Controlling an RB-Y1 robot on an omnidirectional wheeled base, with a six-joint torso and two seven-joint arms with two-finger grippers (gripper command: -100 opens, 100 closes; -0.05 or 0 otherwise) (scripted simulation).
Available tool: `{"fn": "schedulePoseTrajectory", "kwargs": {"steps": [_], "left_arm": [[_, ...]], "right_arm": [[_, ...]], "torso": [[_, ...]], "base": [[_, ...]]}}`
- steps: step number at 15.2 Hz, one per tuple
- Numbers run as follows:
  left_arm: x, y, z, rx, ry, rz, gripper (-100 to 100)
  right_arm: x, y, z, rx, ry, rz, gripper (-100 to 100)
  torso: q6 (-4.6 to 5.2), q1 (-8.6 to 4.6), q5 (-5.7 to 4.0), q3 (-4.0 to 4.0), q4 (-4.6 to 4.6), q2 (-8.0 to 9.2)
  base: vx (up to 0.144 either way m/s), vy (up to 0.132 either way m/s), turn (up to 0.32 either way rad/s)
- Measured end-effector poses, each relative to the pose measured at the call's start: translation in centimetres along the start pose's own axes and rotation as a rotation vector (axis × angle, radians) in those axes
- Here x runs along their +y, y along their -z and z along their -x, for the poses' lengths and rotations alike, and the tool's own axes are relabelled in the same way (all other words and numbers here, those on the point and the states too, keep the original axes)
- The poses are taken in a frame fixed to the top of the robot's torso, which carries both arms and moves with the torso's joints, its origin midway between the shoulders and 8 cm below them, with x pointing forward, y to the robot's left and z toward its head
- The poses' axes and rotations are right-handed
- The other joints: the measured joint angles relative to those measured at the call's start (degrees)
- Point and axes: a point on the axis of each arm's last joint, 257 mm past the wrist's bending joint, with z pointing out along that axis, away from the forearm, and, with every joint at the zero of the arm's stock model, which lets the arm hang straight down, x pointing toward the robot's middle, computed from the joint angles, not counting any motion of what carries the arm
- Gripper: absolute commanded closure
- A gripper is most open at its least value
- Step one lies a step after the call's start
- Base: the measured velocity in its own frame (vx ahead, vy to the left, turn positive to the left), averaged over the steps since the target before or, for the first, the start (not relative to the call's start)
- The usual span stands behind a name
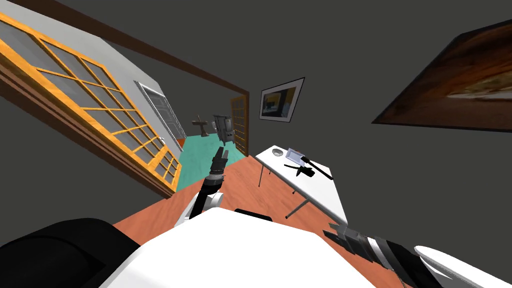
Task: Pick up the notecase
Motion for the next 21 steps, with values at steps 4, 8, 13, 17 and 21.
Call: {"fn": "schedulePoseTrajectory", "kwargs": {"steps": [4,8,13,17,21], "left_arm": [[0.0,0.0,0.0,0.0,0.0,0.0,0],[0.0,0.0,0.0,0.0,0.0,0.0,0],[0.0,0.0,0.0,0.0,0.0,0.0,0],[0.0,0.0,0.0,0.0,0.0,0.0,0],[0.0,0.0,0.0,0.0,0.0,0.0,0]], "right_arm": [[-2.8,3.0,-1.5,0.096,0.037,-0.061,-100],[-5.5,6.6,-2.8,0.197,0.076,-0.127,-100],[-8.8,11.0,-4.2,0.316,0.106,-0.204,-100],[-10.1,13.8,-4.8,0.388,0.125,-0.248,-100],[-11.4,16.7,-5.8,0.461,0.131,-0.282,-100]], "torso": [[0.0,-0.04,0.0,-0.06,-0.02,-0.1],[-0.05,-0.18,-0.03,-0.18,-0.07,-0.32],[0.04,-0.2,-0.06,-0.3,-0.12,-0.5],[-0.08,-0.08,-0.02,-0.35,-0.14,-0.62],[-0.1,0.17,0.01,-0.56,-0.21,-0.96]], "base": [[0.055,-0.05,0.199],[0.092,-0.082,0.311],[0.127,-0.091,0.289],[0.151,-0.076,0.361],[0.203,-0.027,0.338]]}}
